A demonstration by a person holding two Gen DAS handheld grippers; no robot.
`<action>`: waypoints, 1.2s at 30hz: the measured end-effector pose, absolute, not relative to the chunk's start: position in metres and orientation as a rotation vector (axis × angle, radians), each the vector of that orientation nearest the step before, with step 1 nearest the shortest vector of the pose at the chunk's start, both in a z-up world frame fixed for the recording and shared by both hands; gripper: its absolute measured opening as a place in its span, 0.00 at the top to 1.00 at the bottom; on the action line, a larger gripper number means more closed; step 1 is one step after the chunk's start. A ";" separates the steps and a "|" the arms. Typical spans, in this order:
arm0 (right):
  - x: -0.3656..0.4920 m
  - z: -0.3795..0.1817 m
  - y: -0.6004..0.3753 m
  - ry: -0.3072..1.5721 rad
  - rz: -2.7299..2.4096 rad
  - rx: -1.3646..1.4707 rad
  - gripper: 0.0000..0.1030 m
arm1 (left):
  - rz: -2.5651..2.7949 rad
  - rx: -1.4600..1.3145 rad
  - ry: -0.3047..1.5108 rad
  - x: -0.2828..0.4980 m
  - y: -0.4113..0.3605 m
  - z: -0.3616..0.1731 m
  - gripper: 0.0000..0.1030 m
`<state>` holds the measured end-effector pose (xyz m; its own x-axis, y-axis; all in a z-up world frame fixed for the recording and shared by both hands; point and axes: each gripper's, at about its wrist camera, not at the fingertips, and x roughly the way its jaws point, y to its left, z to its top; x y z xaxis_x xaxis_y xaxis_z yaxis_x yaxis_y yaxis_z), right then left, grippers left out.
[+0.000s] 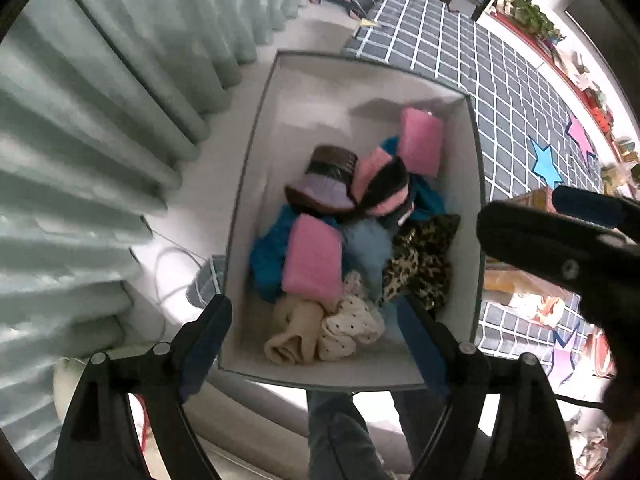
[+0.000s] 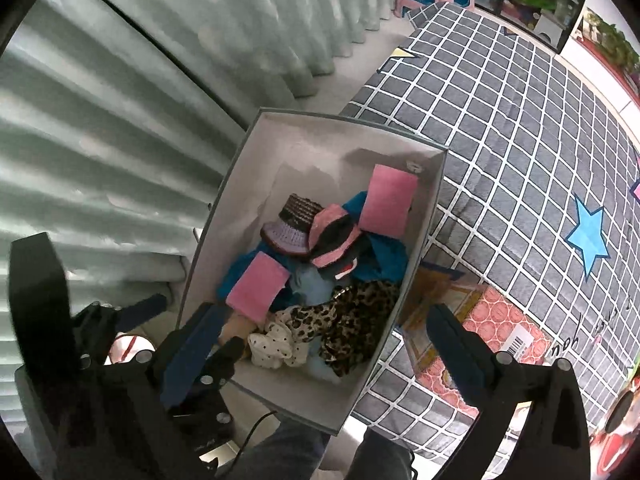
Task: Organize soft objects
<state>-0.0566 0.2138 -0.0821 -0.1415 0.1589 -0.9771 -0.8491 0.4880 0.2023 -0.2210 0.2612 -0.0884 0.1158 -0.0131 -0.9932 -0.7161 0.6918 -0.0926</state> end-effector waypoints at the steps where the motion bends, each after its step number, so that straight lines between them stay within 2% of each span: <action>1: -0.057 -0.082 0.214 1.447 0.984 -0.648 0.00 | 0.580 -0.664 1.376 -0.221 0.260 -0.089 0.16; 36: -0.067 -0.076 0.202 1.434 0.940 -0.641 0.00 | 0.616 -0.598 1.352 -0.228 0.258 -0.079 0.15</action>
<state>-0.0674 0.2017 -0.0756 -0.1026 0.1515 -0.9831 -0.8412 0.5143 0.1671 -0.2282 0.2578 -0.0791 0.1129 0.0594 -0.9918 -0.7091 0.7041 -0.0385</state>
